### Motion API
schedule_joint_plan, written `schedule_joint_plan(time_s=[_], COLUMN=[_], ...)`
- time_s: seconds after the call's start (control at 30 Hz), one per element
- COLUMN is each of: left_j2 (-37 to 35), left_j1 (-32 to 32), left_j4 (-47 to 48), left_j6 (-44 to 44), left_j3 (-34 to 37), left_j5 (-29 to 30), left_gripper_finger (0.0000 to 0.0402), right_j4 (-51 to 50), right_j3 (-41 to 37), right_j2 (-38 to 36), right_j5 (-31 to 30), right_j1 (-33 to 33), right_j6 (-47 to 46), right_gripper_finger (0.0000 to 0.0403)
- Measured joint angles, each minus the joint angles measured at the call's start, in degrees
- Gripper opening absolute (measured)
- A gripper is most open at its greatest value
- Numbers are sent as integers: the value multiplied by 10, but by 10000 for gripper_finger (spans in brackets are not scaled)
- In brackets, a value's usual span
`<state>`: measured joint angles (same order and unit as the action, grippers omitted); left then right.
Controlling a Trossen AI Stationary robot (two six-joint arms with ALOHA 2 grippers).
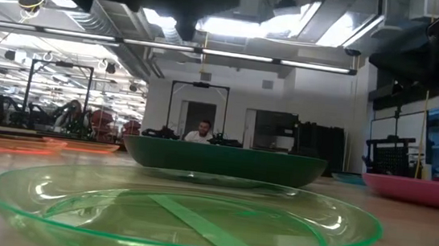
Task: Stack plastic plates
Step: Stack the green plate on the dark green plate
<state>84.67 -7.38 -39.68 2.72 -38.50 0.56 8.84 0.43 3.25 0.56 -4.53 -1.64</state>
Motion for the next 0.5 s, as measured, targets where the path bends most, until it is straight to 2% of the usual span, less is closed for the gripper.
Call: schedule_joint_plan(time_s=[0.27, 0.5], left_j2=[100, 188], left_j1=[-2, -2], left_j4=[2, 78], left_j6=[44, 81], left_j3=[-100, -223], left_j5=[2, 0], left_gripper_finger=[15, 98], right_j4=[-13, -14], right_j3=[0, 0], right_j2=[1, 4], right_j5=[4, -1], right_j1=[0, 0], right_j6=[1, 1], right_gripper_finger=[1, 1])
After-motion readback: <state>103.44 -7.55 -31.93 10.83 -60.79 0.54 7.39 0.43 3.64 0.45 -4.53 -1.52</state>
